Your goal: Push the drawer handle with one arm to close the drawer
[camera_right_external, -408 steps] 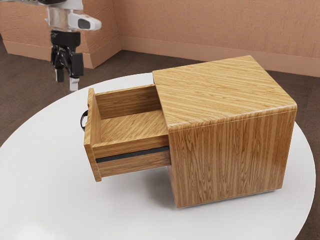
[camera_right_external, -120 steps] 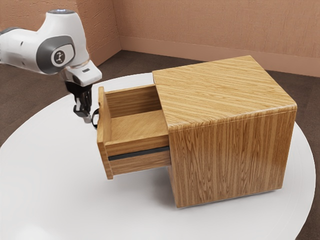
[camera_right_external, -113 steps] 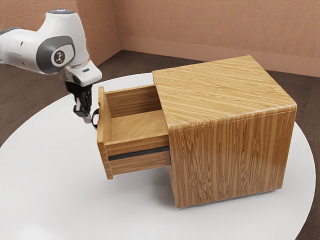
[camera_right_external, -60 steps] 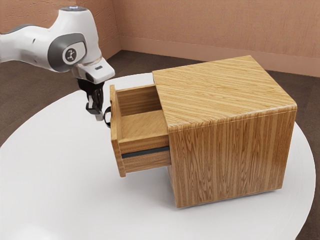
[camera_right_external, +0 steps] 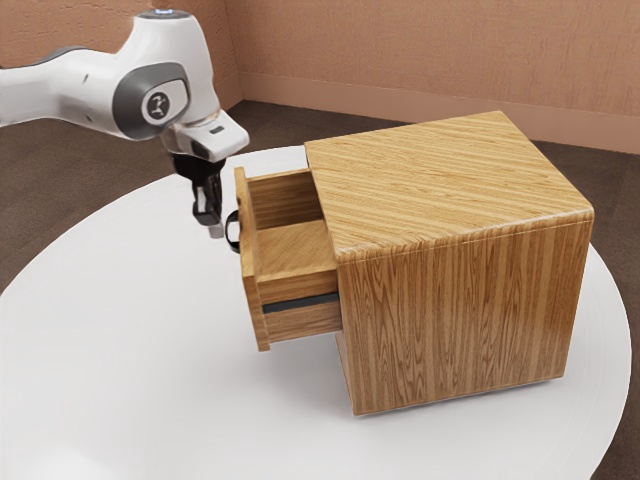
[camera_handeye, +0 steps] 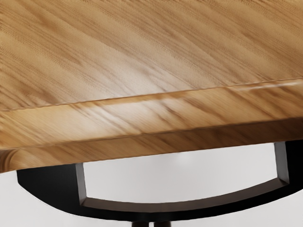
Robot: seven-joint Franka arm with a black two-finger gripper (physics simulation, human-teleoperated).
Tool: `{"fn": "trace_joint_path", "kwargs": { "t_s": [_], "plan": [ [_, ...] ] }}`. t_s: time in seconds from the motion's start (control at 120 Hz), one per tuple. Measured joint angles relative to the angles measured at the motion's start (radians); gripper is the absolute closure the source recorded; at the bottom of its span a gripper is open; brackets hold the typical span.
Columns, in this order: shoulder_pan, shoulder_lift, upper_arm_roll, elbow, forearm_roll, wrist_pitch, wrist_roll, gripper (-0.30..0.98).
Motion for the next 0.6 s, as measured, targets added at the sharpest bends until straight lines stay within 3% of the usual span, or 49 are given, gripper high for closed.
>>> {"fn": "trace_joint_path", "kwargs": {
  "t_s": [0.6],
  "plan": [
    [0.007,0.059,-0.072,0.071,-0.023,0.013,-0.071,0.79]
  ]
}}
